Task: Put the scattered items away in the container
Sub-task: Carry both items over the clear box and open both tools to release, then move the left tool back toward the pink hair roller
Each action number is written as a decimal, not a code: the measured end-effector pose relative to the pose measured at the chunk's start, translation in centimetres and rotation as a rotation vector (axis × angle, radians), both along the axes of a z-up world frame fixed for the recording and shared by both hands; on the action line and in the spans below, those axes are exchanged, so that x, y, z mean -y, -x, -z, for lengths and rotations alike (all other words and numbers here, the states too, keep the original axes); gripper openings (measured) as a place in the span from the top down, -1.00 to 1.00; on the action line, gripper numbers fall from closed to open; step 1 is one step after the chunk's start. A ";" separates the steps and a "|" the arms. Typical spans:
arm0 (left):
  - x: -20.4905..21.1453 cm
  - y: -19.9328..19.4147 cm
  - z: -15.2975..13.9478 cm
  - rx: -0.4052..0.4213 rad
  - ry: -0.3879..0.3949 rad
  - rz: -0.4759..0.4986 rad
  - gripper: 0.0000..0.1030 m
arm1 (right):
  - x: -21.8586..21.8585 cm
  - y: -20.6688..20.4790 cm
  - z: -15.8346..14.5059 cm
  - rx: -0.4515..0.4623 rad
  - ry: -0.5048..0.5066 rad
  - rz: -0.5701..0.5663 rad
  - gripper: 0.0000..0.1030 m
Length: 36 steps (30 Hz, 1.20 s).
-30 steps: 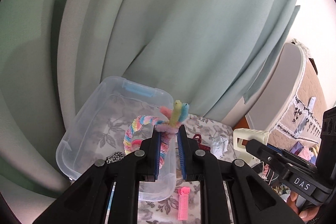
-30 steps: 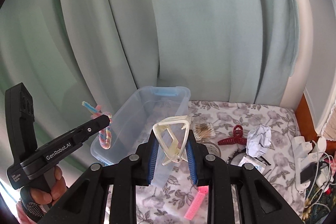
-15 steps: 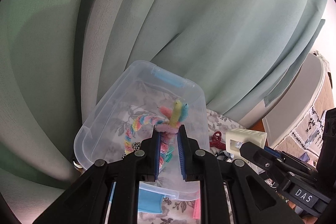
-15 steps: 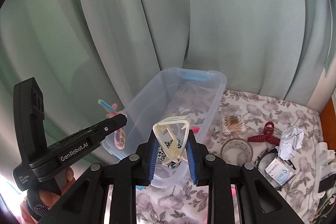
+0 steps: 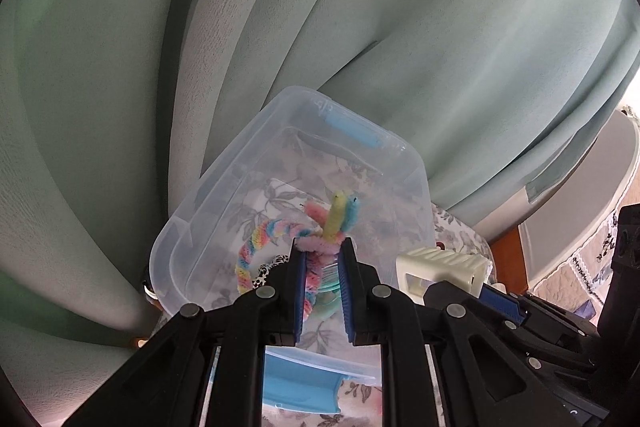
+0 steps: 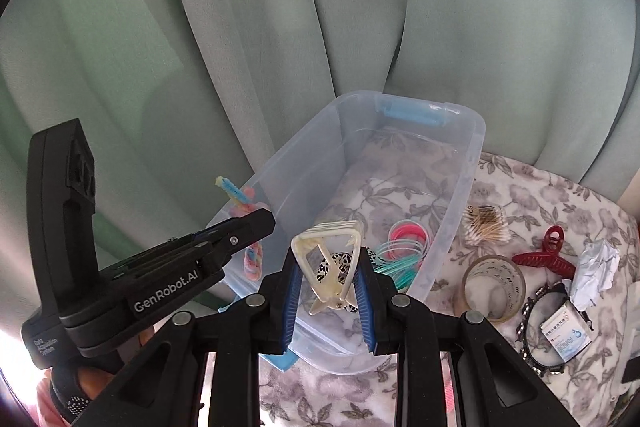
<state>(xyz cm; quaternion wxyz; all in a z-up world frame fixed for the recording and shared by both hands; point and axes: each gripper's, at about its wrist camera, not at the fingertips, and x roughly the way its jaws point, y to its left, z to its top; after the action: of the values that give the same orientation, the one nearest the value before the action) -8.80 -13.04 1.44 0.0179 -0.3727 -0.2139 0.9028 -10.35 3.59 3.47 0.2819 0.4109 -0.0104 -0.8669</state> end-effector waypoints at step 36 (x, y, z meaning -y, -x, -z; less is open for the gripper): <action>-1.9 -0.6 -0.7 0.064 0.059 -0.029 -0.14 | -3.5 -0.4 0.3 0.041 0.022 0.065 -0.14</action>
<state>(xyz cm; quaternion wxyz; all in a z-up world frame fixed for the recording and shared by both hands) -8.24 -11.11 2.16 -0.0131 -0.3984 -0.1929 0.8966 -9.94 7.06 3.14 0.2577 0.4249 -0.0392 -0.8669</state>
